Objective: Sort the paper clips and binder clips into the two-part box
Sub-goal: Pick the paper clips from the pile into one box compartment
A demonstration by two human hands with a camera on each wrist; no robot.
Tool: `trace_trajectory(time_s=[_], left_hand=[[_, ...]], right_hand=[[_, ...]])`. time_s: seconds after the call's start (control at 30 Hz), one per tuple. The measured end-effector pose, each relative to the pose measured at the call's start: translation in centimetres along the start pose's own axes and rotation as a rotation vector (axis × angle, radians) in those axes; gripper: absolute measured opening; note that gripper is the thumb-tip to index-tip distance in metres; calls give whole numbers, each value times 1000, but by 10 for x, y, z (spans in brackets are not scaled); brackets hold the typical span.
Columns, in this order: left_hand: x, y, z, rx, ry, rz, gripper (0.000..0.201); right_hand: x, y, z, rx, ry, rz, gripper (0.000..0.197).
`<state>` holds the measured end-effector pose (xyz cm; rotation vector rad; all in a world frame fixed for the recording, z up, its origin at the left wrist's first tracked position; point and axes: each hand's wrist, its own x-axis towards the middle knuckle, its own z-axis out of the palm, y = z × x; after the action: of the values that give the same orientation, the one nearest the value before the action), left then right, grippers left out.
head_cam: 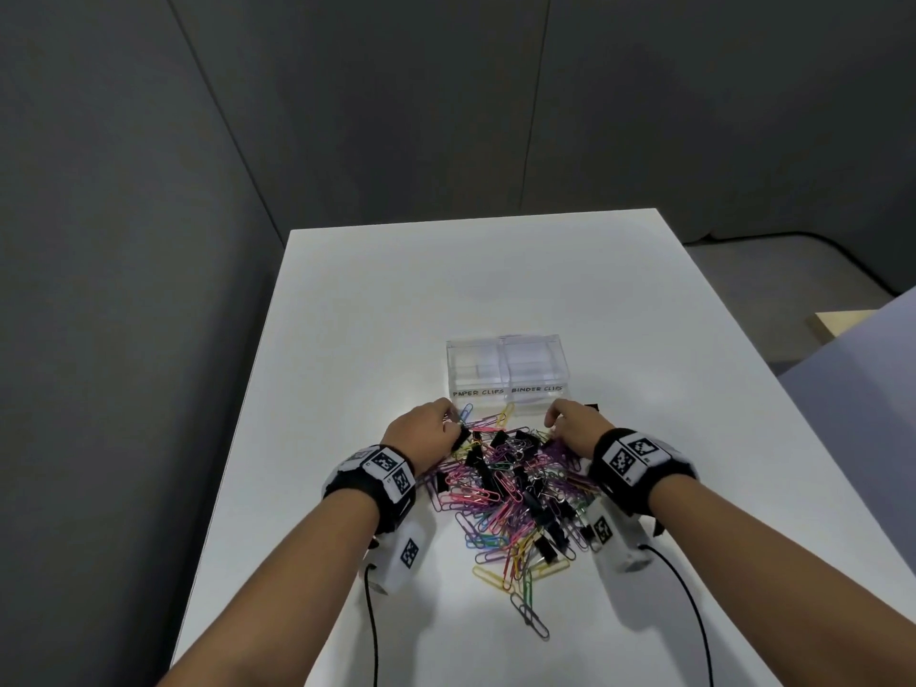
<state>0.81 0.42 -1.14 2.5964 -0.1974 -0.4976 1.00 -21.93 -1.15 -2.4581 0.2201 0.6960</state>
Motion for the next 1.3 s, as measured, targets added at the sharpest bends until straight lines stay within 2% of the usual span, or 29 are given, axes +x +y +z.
trace_trajectory(time_s=[0.07, 0.2, 0.27, 0.37, 0.5, 0.63, 0.73, 0.8, 0.87, 1.0, 1.1, 1.3], left_hand=[[0, 0, 0, 38, 63, 6, 30], [5, 1, 2, 90, 105, 14, 30], [8, 3, 5, 129, 92, 30, 29], [11, 5, 9, 165, 77, 58, 35], [10, 7, 9, 151, 28, 70, 37], [9, 3, 6, 50, -12, 67, 37], [6, 0, 3, -19, -32, 67, 37], [3, -3, 1, -43, -46, 51, 43], [1, -10, 1, -22, -69, 32, 47], [2, -22, 1, -18, -6, 19, 32], [1, -27, -1, 31, 23, -8, 35], [3, -27, -4, 175, 1, -24, 51]], right_hand=[[-2, 4, 0, 5, -25, -19, 8], [-8, 11, 1, -24, -122, -53, 40], [-10, 12, 3, -106, -125, -90, 45], [-12, 13, 6, -186, -73, -125, 36], [-14, 14, 4, -166, -60, -126, 26], [-15, 11, -4, -127, -63, -135, 30], [-14, 9, -8, -88, -37, -111, 24], [-12, 8, -9, -55, 0, -104, 20], [-10, 6, -9, -33, 18, -103, 23], [-8, -9, -5, -36, 30, -182, 23], [-5, -22, 3, -59, -4, -236, 30], [6, -40, 16, -407, -4, -314, 21]])
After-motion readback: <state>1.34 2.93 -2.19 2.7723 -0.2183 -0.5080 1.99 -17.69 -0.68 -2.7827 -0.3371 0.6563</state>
